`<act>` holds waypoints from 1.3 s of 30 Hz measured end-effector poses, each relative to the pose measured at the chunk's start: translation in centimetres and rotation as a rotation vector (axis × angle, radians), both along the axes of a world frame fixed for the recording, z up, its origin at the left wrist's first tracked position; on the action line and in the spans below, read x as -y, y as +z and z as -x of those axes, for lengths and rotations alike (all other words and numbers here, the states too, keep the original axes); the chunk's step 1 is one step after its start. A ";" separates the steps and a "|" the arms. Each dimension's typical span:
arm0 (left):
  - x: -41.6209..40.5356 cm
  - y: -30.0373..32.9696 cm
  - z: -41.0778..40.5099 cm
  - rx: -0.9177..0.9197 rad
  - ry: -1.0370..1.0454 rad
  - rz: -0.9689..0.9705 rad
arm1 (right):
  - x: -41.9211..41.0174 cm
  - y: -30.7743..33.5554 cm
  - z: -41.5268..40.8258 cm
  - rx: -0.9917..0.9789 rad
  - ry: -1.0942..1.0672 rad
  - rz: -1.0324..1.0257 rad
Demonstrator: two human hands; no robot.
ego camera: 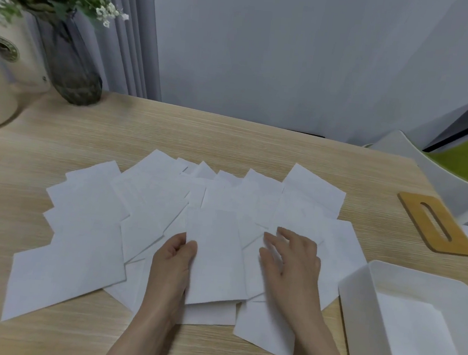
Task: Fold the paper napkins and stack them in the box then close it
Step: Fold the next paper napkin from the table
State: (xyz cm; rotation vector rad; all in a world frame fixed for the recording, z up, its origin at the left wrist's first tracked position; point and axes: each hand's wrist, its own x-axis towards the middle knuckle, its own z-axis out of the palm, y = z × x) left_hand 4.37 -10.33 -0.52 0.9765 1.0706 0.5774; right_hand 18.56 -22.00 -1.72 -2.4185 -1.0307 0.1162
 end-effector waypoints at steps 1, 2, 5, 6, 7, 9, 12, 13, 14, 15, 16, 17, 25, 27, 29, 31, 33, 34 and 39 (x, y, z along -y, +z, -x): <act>-0.1 0.0 0.0 -0.004 0.006 -0.001 | -0.2 -0.2 -0.3 0.026 0.027 0.066; -0.2 0.0 0.1 -0.005 0.010 0.000 | -0.5 -0.3 -0.5 0.037 0.051 0.116; -0.2 0.1 0.2 -0.012 0.003 -0.002 | -1.1 -0.7 -0.9 0.066 0.091 0.201; -0.2 0.1 0.3 -0.016 -0.005 -0.007 | -1.3 -0.8 -1.0 0.080 0.102 0.213; -0.2 0.0 0.3 -0.022 -0.014 -0.008 | -1.4 -0.8 -1.1 0.090 0.111 0.223; -0.2 -0.1 0.3 -0.041 -0.027 -0.003 | -1.6 -0.6 -1.1 0.091 0.124 0.245; -0.2 -0.3 0.2 -0.060 -0.031 0.003 | -1.5 -0.2 -1.1 0.080 0.111 0.264; -0.2 -0.3 0.2 -0.059 -0.032 0.003 | -1.2 0.1 -1.1 0.088 0.098 0.268; -0.2 -0.3 0.2 -0.057 -0.033 0.002 | -0.8 0.3 -1.0 0.105 0.086 0.275; -0.2 -0.2 0.2 -0.057 -0.032 -0.002 | -0.3 0.5 -0.9 0.123 0.078 0.285; -0.2 -0.2 0.2 -0.057 -0.030 -0.005 | 0.3 0.8 -0.8 0.131 0.075 0.300; -0.2 -0.2 0.2 -0.054 -0.028 -0.005 | 0.9 1.2 -0.6 0.129 0.080 0.314; 0.6 0.0 -0.2 -0.028 -0.062 0.004 | 6.0 2.4 1.6 0.129 0.170 0.371; 0.8 0.0 -0.3 -0.023 -0.069 0.005 | 7.2 2.7 2.0 0.216 0.189 0.345; 1.0 -0.1 -0.4 -0.025 -0.077 0.005 | 8.1 2.9 2.2 0.282 0.192 0.339; 1.1 -0.1 -0.4 -0.024 -0.086 0.001 | 8.7 3.1 2.3 0.297 0.216 0.349; 1.3 -0.2 -0.4 -0.024 -0.092 -0.006 | 8.9 3.0 1.9 0.201 0.174 0.287; 1.3 -0.2 -0.5 -0.025 -0.094 -0.008 | 9.0 2.8 1.7 0.105 0.133 0.239; 1.5 -0.3 -0.7 -0.026 -0.105 -0.013 | 7.4 2.0 1.2 -0.199 -0.177 -0.064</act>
